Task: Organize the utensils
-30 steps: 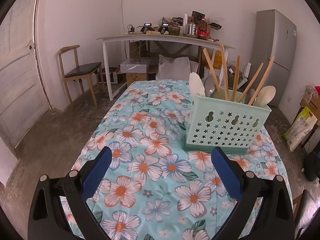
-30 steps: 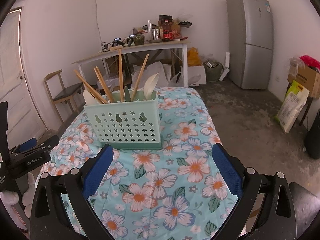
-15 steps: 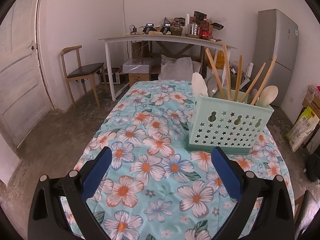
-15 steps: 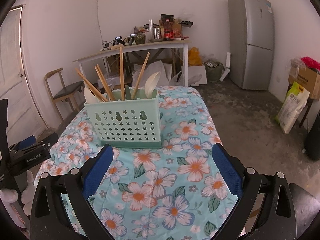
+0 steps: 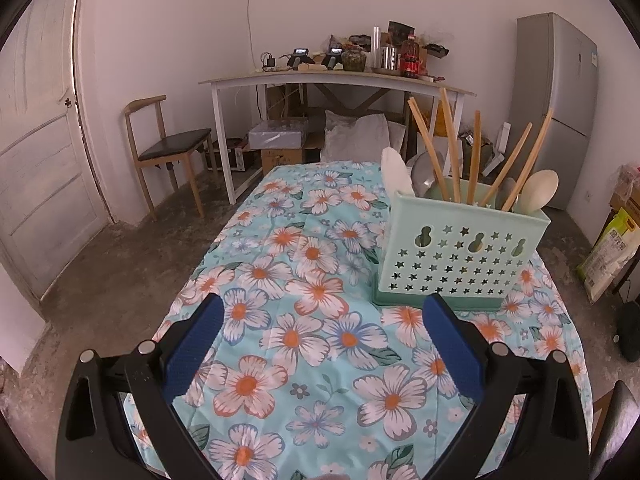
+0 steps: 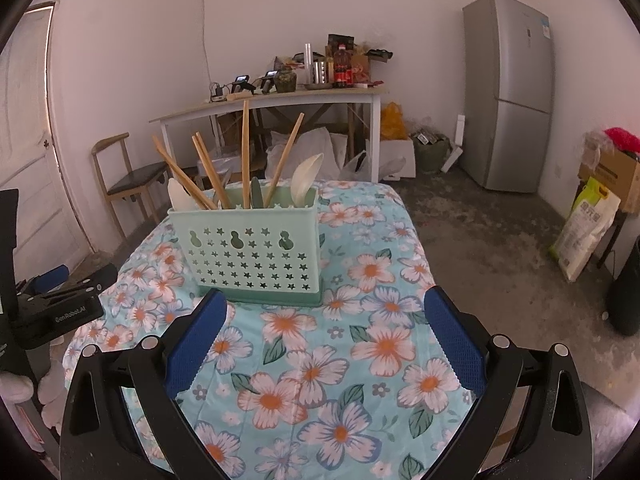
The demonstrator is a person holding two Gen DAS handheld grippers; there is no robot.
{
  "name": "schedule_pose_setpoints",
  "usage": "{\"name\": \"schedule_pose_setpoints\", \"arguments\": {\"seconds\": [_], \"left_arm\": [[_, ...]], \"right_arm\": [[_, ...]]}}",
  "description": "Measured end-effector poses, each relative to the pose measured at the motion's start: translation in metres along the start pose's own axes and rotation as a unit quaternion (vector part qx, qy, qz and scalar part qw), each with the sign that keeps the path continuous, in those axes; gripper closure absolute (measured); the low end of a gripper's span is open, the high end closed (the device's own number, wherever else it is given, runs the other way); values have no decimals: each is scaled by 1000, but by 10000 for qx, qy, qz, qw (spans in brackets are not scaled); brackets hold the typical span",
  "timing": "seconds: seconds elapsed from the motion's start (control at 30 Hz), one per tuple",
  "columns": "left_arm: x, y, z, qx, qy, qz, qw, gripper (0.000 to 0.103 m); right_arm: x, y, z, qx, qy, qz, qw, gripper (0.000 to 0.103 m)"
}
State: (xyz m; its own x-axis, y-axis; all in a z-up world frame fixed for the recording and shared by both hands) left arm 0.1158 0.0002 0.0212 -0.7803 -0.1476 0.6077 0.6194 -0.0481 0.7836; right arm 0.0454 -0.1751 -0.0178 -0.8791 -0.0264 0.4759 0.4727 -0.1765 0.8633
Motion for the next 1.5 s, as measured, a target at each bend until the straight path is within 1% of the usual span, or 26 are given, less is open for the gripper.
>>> {"name": "schedule_pose_setpoints", "arguments": {"seconds": [0.13,0.8,1.5], "left_arm": [[1,0,-1,-7,51,-24,10000,6],[-5,-2,4,102,74,94,9999,6],[0,1,5,104,108,46,9999,6]], "right_arm": [[0,-1,0,-4,3,-1,10000,8],[-7,2,2,-17,20,96,10000,8],[-5,3,6,-7,106,78,9999,8]]}}
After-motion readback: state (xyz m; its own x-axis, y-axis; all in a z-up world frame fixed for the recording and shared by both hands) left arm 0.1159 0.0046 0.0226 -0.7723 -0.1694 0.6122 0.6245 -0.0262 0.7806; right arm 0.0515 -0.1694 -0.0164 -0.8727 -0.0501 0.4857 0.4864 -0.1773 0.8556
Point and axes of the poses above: each gripper's, at about its wrist camera, not at the fingertips, and x roughly against the way its jaws point, z to its left, y to its top, the point moved 1 cm from there along -x, roughly the way its jaws point, and after that the axes turned 12 degrees about y, right-handed, at the moved point
